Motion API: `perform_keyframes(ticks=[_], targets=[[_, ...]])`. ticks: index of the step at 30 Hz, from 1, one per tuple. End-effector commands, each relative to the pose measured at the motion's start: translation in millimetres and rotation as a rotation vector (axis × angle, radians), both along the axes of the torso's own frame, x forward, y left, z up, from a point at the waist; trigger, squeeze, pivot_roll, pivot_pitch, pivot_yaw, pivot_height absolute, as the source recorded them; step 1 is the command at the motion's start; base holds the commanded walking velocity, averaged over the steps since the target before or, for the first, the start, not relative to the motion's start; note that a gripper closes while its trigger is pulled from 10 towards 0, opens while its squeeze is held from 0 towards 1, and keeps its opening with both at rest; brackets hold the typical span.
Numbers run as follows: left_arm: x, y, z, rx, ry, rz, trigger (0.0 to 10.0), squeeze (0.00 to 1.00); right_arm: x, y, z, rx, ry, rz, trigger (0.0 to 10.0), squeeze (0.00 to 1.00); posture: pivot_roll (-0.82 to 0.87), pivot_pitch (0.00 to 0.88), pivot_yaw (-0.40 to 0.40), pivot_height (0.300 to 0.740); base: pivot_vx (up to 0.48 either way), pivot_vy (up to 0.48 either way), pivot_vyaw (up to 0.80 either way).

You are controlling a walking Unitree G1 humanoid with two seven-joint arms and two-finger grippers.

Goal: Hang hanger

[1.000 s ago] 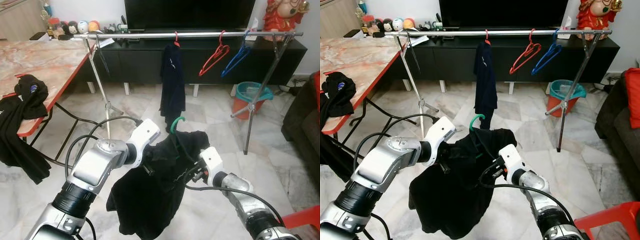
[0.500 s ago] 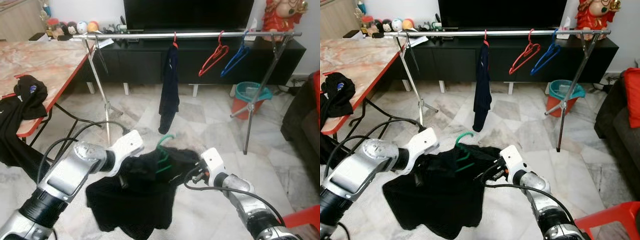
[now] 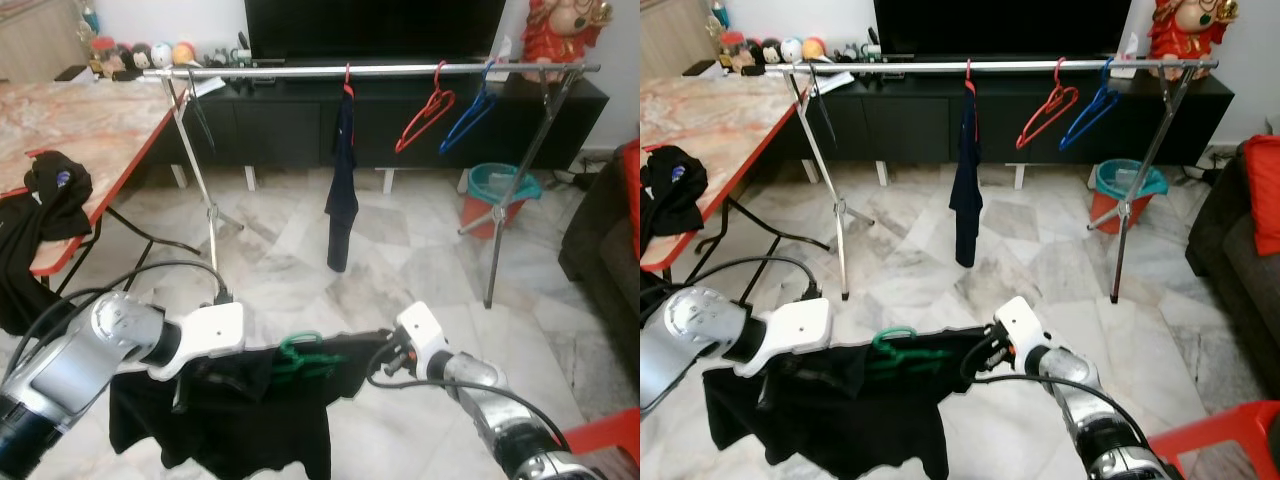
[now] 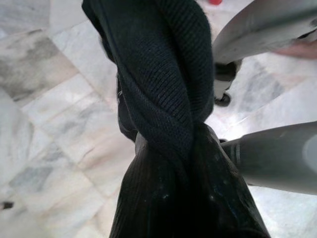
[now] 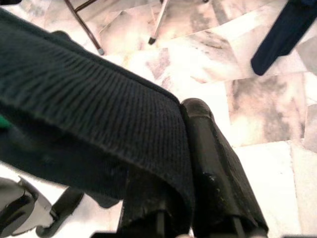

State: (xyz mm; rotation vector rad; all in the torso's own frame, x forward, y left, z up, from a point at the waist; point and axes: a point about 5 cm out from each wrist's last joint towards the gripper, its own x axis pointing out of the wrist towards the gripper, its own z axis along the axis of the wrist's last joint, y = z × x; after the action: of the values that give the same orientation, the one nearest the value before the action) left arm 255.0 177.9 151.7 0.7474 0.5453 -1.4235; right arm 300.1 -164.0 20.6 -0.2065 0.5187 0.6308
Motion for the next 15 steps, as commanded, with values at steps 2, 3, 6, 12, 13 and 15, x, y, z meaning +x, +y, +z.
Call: perform_keyframes(ticks=[2, 3, 6, 12, 13, 15], targets=[[0.4, 9.3, 14.8, -0.014, -0.024, -0.032, 10.0, 0.0, 0.5, -6.4, -0.3, -0.028, 0.017, -0.007, 0.0, 0.0, 0.05, 0.0, -0.001, 0.74, 0.0, 0.0, 0.0], [1.8, 14.0, 17.4, -0.023, -0.032, -0.03, 10.0, 0.0, -0.3, -7.2, -1.8, -0.037, 0.027, -0.007, 0.0, 0.0, 0.05, 0.0, 0.0, 0.74, 0.0, 0.0, 0.0], [5.1, 21.6, 25.1, -0.067, -0.062, -0.021, 10.0, 0.0, -2.0, -8.6, -4.2, -0.052, 0.041, -0.006, 0.0, 0.0, 0.05, 0.0, -0.001, 0.74, 0.0, 0.0, 0.0], [6.9, 33.0, 44.2, -0.202, -0.086, 0.0, 10.0, 0.0, -5.5, -8.4, -8.1, -0.059, 0.064, 0.008, 0.0, 0.0, 0.05, 0.0, -0.003, 0.74, 0.0, 0.0, 0.0], [4.0, 33.0, 47.9, -0.217, -0.08, -0.028, 10.0, 0.0, -7.0, -8.8, -9.7, -0.068, 0.074, 0.014, 0.0, 0.0, 0.05, 0.0, -0.005, 0.74, 0.0, 0.0, 0.0], [2.4, 32.4, 49.2, -0.22, -0.074, -0.048, 10.0, 0.0, -8.0, -8.9, -10.7, -0.07, 0.079, 0.018, 0.0, 0.0, 0.05, 0.0, -0.006, 0.74, 0.0, 0.0, 0.0]])
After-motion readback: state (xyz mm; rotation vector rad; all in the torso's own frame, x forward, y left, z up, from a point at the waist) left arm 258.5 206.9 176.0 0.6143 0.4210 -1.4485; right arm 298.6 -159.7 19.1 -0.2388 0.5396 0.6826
